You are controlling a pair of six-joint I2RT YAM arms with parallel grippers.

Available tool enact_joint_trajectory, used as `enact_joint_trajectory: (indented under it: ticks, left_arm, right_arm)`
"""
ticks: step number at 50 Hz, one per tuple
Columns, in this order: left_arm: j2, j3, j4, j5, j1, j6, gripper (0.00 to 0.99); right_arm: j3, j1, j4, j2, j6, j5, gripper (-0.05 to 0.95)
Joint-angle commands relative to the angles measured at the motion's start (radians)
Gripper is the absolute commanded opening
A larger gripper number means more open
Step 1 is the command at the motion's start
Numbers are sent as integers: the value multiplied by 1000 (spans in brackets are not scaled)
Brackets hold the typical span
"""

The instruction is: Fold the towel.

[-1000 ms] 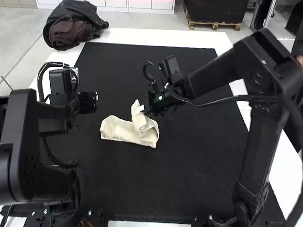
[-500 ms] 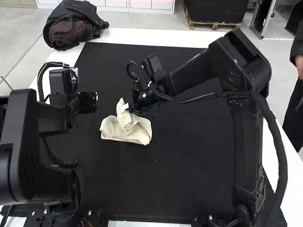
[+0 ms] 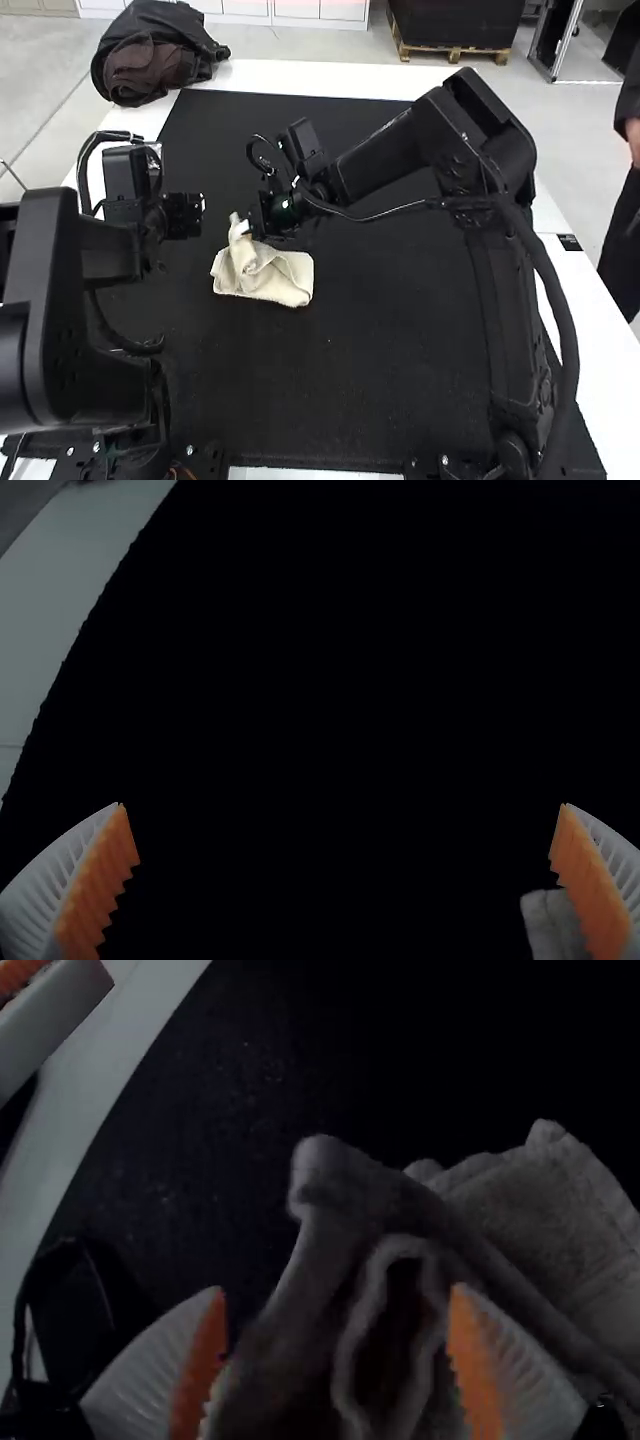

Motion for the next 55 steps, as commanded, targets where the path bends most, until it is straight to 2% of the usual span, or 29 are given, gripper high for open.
enact_joint_trajectory:
  ticks: [1, 6, 15, 16, 18, 20, 23, 24, 36, 45, 55]
  left_arm:
    - [0, 18, 18, -20, 28, -15, 967]
    - [-2, 21, 30, -21, 54, -15, 967]
    - [-2, 23, 44, -30, 80, -13, 967]
    - [0, 23, 44, -30, 83, -13, 967]
    - [0, 23, 45, -30, 83, -15, 967]
    - [0, 23, 45, -30, 83, -15, 967]
    - [-2, 23, 45, -30, 81, -15, 967]
    - [-2, 23, 47, -30, 83, -13, 967]
    - [-2, 23, 47, -30, 83, -13, 967]
    - [-2, 23, 50, -29, 83, -13, 967]
    - [0, 23, 59, -27, 80, -13, 967]
  right_arm:
    - [50, 3, 33, 4, 20, -2, 689]
    - [81, -8, 43, 3, 33, -7, 823]
    - [92, -51, 38, -52, 34, -20, 846]
    - [89, -56, 38, -60, 34, -25, 810]
    - [81, -66, 36, -74, 34, -51, 623]
    - [59, -77, 30, -94, 34, -69, 344]
    - [33, -86, 30, -115, 37, -80, 28]
    - [24, -88, 30, -123, 37, -82, -28]
    - [-92, -83, 39, -140, 50, -128, -23]
    - [-166, -60, 159, -123, 86, -134, -23]
    - [-183, -52, 234, -71, 102, -148, -23]
